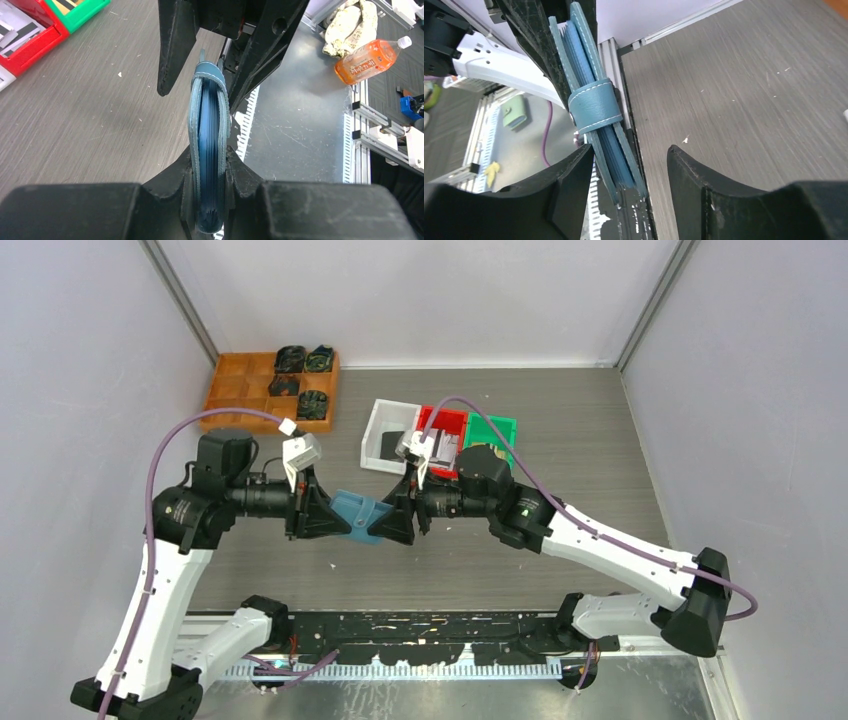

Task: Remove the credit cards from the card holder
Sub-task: Open the card holder.

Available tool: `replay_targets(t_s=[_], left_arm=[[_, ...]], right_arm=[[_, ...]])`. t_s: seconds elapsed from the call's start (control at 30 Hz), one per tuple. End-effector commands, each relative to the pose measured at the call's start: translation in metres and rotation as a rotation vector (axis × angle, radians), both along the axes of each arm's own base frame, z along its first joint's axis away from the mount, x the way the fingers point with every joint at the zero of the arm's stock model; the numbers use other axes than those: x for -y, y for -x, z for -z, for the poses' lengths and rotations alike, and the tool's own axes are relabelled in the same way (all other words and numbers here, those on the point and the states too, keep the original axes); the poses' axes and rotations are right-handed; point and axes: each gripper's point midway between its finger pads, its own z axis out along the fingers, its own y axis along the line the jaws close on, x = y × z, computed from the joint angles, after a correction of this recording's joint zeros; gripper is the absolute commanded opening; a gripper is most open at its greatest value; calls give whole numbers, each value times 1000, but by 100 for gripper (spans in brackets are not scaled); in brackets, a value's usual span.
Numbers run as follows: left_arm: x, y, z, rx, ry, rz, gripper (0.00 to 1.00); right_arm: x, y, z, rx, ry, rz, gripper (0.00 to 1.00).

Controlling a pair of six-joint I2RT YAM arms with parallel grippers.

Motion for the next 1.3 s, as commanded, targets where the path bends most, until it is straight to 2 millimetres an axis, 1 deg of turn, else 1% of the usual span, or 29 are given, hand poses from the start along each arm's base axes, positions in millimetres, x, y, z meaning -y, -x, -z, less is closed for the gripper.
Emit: replay_targets(t_s=[0.0,0.07,0.13,0.17,0.3,0.37,0.5,0.53,0.57,0.6,0.63,0.67,0.7,0.73,0.8,0.83,0.9,1.07,1.13,1.2,1.27], left_arm=[[4,21,-17,-24,70,68,0],[4,24,-18,-20,73,86,0],[2,28,-16,-8,64,104,0],[1,31,-14,12,52,121,0],[-6,36,-4,35,-4,161,0],[-8,36,-1,37,-26,163,0],[-9,36,0,61,-36,171,0],[-9,35,-1,68,-38,166,2],[-9,33,-1,70,-40,159,10],[-9,31,-1,68,-42,149,23],[-9,30,-1,66,-45,139,39],[-9,29,-1,62,-46,127,50],[-9,29,-1,52,-45,112,56],[-9,28,-2,44,-45,96,59],[-8,30,-5,24,-27,88,63],[-7,32,-8,18,-12,94,64],[-4,33,-14,3,20,94,64],[8,28,-41,-2,147,79,56],[11,25,-48,-17,179,77,49],[12,25,-51,-41,186,85,38],[12,26,-54,-54,188,96,31]], right_arm=[[9,-24,-37,162,-38,132,60],[2,0,-34,133,-33,-16,58],[1,16,-29,107,3,-119,55],[1,19,-27,97,26,-148,53],[7,26,-20,105,86,-194,44],[8,28,-20,102,95,-205,37],[6,28,-21,87,93,-208,16],[5,27,-20,82,89,-205,10],[4,26,-23,81,76,-200,4],[2,25,-25,79,60,-190,1],[1,22,-29,74,32,-170,1],[0,17,-40,82,-29,-145,1],[2,13,-46,71,-73,-123,1],[3,7,-53,64,-128,-95,1],[10,-2,-61,40,-216,-57,1],[12,-3,-58,18,-240,-46,1],[12,-2,-57,7,-243,-52,1],[9,6,-52,-34,-238,-110,1],[11,6,-53,-25,-243,-103,1],[13,5,-52,-22,-241,-87,1],[15,2,-48,-14,-232,-61,1]])
